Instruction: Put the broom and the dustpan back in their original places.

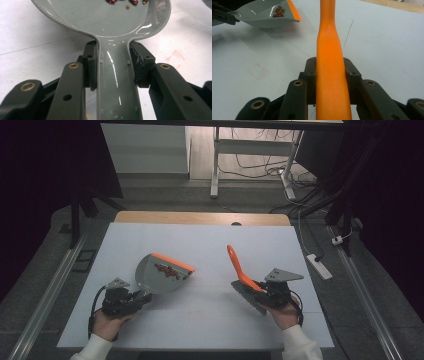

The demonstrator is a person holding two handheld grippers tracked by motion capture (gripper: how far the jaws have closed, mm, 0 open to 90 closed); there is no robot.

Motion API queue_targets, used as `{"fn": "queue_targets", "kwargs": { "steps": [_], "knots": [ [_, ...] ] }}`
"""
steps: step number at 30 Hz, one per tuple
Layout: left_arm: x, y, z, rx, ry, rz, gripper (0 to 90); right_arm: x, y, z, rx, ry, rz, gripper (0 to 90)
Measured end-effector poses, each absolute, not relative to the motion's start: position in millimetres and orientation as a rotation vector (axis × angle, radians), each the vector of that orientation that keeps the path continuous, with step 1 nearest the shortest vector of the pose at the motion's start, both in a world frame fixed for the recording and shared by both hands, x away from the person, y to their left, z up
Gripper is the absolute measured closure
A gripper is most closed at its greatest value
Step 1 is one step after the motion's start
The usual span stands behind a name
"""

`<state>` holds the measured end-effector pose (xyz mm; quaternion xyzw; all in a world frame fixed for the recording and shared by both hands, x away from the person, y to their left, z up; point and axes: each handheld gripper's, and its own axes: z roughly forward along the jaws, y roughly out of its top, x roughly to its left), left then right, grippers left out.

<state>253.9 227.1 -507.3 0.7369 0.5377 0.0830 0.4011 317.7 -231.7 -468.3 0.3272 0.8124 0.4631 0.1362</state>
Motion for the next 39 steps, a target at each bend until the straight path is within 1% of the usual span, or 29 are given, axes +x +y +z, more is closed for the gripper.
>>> {"fn": "queue_targets", "kwargs": {
  "steps": [21, 30, 39],
  "knots": [
    [239, 239, -515, 1.763, 1.496, 0.305, 60.7, 309, -247, -473, 1.029, 2.354, 1.291, 70.0],
    [235, 239, -519, 1.731, 1.556, 0.319, 60.6, 305, -253, -473, 1.057, 2.352, 1.286, 70.0],
    [233, 239, -520, 1.710, 1.598, 0.341, 60.6, 310, -254, -480, 1.127, 2.378, 1.296, 70.0]
  ]
}}
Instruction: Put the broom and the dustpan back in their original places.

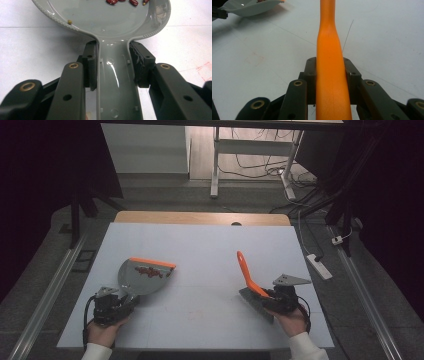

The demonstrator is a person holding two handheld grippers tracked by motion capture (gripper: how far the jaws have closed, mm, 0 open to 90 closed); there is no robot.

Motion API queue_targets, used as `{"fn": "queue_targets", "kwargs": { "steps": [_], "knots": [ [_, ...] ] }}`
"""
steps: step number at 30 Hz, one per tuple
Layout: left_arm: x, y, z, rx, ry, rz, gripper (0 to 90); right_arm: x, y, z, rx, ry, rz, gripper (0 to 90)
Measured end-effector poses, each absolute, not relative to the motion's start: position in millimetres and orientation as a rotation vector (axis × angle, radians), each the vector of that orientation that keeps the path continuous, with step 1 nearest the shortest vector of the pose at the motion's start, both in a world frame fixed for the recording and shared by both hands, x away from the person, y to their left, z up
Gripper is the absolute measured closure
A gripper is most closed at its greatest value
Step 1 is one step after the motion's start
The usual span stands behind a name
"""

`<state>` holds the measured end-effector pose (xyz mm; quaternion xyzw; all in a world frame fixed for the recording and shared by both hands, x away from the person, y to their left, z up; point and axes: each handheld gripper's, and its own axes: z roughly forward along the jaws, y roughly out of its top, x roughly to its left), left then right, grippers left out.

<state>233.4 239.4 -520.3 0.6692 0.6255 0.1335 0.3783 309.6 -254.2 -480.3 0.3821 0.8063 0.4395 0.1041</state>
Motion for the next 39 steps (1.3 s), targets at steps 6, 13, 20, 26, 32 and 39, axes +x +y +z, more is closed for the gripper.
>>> {"fn": "queue_targets", "kwargs": {
  "steps": [6, 13, 20, 26, 32, 39],
  "knots": [
    [234, 240, -522, 1.702, 1.628, 0.341, 60.5, 313, -253, -484, 1.155, 2.389, 1.277, 70.0],
    [236, 240, -524, 1.700, 1.662, 0.346, 60.5, 317, -253, -488, 1.175, 2.405, 1.222, 70.0],
    [237, 237, -527, 1.710, 1.680, 0.340, 60.5, 322, -255, -491, 1.200, 2.397, 1.182, 69.9],
    [238, 235, -529, 1.726, 1.686, 0.322, 60.5, 330, -261, -493, 1.238, 2.390, 1.169, 69.1],
    [239, 234, -532, 1.749, 1.679, 0.294, 60.3, 340, -267, -496, 1.275, 2.399, 1.144, 65.7],
    [238, 235, -531, 1.752, 1.658, 0.283, 56.9, 348, -269, -501, 1.301, 2.411, 1.075, 56.4]
  ]
}}
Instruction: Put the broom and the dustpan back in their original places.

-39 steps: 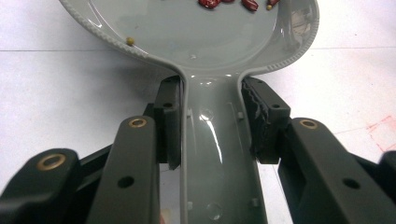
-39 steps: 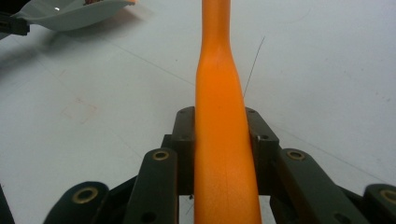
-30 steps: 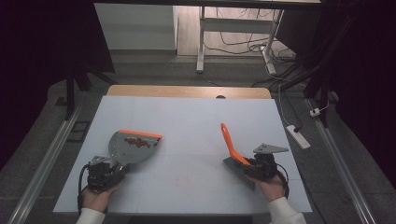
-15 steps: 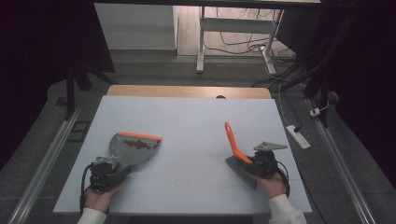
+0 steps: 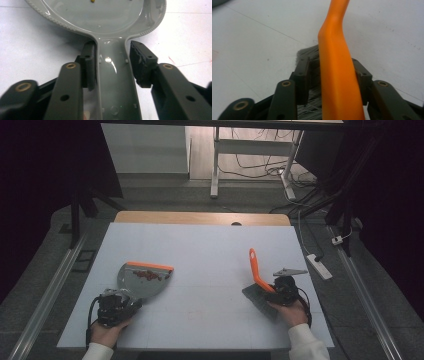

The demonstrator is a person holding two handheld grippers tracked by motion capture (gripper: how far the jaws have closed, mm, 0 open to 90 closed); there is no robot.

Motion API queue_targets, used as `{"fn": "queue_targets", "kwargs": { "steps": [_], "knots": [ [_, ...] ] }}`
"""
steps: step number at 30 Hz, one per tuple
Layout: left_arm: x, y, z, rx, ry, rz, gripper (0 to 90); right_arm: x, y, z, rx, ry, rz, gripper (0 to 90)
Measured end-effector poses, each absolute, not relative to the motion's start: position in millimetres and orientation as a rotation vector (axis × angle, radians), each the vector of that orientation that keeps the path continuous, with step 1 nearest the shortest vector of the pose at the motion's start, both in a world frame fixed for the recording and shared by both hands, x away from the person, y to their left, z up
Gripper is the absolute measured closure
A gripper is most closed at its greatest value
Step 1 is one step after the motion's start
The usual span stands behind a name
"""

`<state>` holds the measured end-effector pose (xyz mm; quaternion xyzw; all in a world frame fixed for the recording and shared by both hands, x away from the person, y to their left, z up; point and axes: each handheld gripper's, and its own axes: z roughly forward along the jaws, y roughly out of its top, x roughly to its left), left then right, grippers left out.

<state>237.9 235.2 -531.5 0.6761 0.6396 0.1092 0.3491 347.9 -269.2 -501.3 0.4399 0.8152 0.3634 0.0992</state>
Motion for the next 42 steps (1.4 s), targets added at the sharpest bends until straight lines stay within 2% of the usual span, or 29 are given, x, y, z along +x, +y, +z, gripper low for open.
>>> {"fn": "queue_targets", "kwargs": {
  "steps": [5, 9, 16, 32, 42],
  "knots": [
    [237, 235, -530, 1.758, 1.639, 0.297, 42.1, 353, -271, -504, 1.332, 2.413, 1.025, 48.4],
    [236, 236, -528, 1.764, 1.635, 0.307, 37.5, 358, -273, -507, 1.366, 2.416, 1.012, 44.7],
    [234, 236, -525, 1.760, 1.611, 0.315, 34.7, 363, -273, -510, 1.396, 2.413, 0.944, 38.1],
    [223, 239, -502, 1.764, 1.493, 0.416, 34.3, 350, -274, -495, 1.282, 2.324, 1.025, 39.1],
    [236, 233, -501, 1.835, 1.321, 0.374, 36.7, 335, -260, -488, 1.108, 2.381, 1.078, 41.6]
  ]
}}
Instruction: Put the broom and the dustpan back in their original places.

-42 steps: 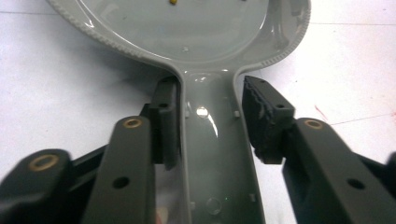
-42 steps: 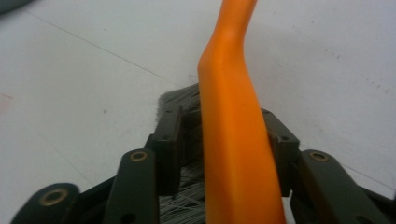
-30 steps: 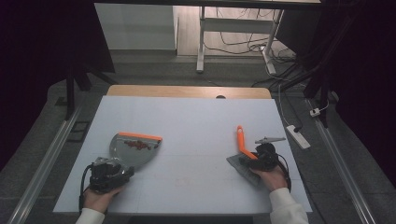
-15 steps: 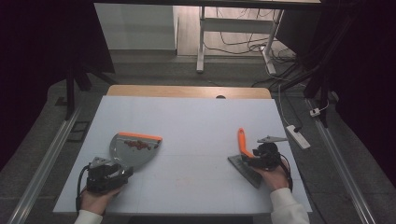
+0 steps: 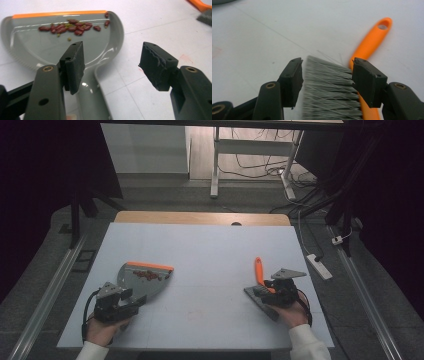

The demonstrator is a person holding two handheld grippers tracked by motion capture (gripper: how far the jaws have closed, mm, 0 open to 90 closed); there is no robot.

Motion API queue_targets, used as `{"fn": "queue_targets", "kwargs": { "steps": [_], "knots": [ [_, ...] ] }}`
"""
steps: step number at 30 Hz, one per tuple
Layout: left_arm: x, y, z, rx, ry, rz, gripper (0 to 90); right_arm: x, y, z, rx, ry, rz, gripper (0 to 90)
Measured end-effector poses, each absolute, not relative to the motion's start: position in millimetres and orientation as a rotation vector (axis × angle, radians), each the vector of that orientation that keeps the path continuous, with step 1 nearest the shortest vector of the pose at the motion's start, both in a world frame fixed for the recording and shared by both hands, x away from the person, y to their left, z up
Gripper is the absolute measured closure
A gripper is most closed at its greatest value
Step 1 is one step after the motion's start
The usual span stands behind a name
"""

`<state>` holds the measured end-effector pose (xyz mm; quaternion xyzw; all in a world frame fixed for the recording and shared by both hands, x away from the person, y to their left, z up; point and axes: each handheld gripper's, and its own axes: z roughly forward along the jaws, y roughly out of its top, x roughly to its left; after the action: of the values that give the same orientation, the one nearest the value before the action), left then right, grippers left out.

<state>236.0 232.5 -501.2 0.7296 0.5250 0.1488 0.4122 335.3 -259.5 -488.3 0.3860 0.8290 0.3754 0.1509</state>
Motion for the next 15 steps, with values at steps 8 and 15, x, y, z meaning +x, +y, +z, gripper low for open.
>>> {"fn": "queue_targets", "kwargs": {
  "steps": [8, 15],
  "knots": [
    [252, 215, -503, 1.933, 1.196, 0.306, 36.7, 327, -252, -484, 1.014, 2.396, 1.129, 42.4],
    [267, 201, -504, 2.007, 1.100, 0.276, 36.5, 323, -246, -486, 0.948, 2.416, 1.145, 42.8]
  ]
}}
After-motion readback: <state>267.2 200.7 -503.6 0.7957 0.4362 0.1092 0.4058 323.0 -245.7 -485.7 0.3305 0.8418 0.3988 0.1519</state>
